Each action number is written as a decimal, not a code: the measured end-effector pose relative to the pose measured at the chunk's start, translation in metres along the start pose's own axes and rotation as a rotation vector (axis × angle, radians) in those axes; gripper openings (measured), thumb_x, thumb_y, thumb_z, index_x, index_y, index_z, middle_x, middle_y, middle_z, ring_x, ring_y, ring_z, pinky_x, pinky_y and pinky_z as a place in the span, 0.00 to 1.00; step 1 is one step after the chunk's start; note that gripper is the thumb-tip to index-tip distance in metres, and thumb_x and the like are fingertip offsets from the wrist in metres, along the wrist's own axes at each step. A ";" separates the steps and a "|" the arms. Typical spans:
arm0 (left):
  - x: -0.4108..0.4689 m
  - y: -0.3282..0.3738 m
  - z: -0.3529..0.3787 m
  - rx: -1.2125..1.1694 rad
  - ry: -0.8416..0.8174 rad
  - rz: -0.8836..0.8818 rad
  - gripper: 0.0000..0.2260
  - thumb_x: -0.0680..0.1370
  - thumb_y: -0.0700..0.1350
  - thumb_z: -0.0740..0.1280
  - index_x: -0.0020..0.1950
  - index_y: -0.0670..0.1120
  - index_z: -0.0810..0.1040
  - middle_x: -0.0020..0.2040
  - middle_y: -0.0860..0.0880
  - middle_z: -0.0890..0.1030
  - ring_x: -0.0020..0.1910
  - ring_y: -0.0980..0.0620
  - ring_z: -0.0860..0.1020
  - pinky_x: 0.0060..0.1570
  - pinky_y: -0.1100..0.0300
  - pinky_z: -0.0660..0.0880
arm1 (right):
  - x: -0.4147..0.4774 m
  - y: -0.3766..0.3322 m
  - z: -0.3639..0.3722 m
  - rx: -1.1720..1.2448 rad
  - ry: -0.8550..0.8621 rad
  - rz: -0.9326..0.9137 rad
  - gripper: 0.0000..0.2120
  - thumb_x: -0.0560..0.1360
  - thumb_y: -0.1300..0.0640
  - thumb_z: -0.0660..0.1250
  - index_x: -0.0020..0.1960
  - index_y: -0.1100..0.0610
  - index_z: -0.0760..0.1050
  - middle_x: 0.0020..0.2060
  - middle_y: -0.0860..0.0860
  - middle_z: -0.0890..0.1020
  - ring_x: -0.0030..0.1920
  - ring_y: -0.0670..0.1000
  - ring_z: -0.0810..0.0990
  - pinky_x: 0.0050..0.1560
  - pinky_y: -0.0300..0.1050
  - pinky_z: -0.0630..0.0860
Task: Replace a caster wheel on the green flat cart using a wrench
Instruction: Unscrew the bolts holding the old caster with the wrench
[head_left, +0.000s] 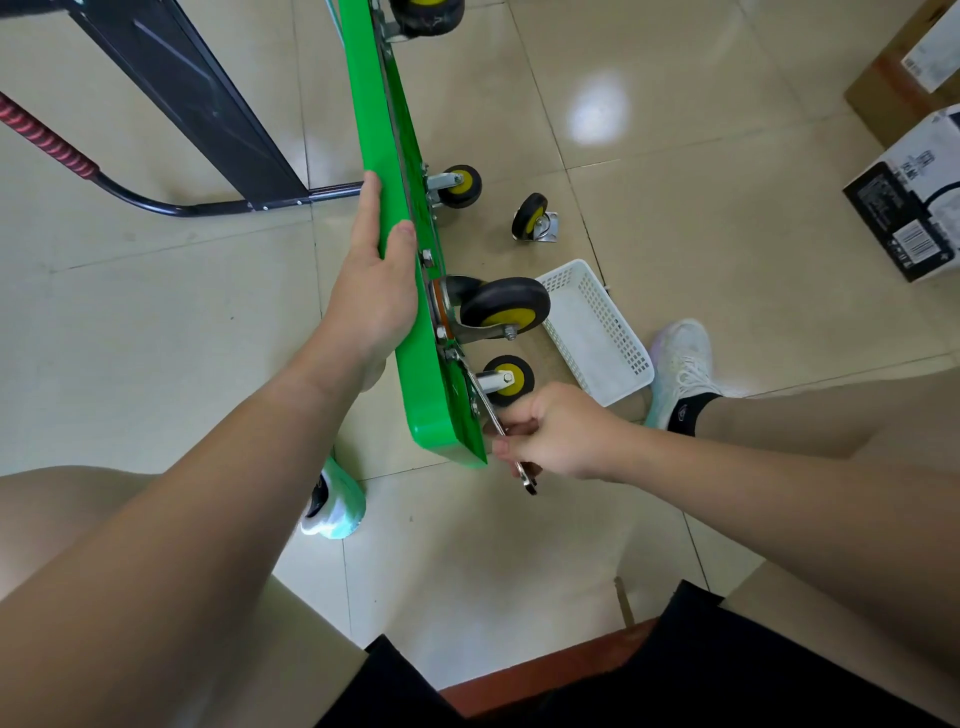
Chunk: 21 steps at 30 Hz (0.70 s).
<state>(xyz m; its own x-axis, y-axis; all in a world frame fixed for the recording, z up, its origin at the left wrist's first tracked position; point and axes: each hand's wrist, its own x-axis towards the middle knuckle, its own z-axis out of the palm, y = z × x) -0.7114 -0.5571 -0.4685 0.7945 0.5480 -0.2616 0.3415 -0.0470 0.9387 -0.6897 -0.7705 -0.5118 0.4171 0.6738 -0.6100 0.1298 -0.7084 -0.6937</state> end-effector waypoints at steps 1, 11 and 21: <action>0.000 0.000 0.000 0.002 0.003 0.001 0.28 0.85 0.54 0.54 0.83 0.67 0.49 0.76 0.60 0.71 0.65 0.55 0.79 0.68 0.49 0.76 | -0.002 -0.003 -0.001 0.017 0.002 0.007 0.07 0.76 0.53 0.72 0.48 0.56 0.85 0.43 0.57 0.86 0.48 0.58 0.84 0.54 0.52 0.80; 0.000 0.002 0.000 0.009 0.002 0.011 0.27 0.86 0.51 0.54 0.83 0.65 0.48 0.75 0.62 0.71 0.64 0.57 0.79 0.67 0.51 0.77 | -0.010 -0.021 -0.004 0.198 -0.102 0.101 0.12 0.80 0.59 0.68 0.39 0.58 0.80 0.29 0.48 0.82 0.32 0.49 0.83 0.40 0.42 0.81; 0.000 0.000 -0.002 -0.002 -0.009 -0.001 0.29 0.83 0.55 0.55 0.82 0.67 0.49 0.77 0.61 0.70 0.68 0.55 0.77 0.69 0.49 0.75 | 0.010 -0.011 0.006 0.114 -0.101 0.084 0.05 0.77 0.60 0.70 0.44 0.57 0.84 0.34 0.51 0.84 0.35 0.50 0.85 0.45 0.46 0.84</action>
<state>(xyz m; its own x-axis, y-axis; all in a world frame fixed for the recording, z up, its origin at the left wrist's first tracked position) -0.7120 -0.5556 -0.4678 0.7987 0.5403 -0.2648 0.3414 -0.0446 0.9389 -0.6918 -0.7550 -0.5128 0.3293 0.6352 -0.6986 -0.0070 -0.7382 -0.6745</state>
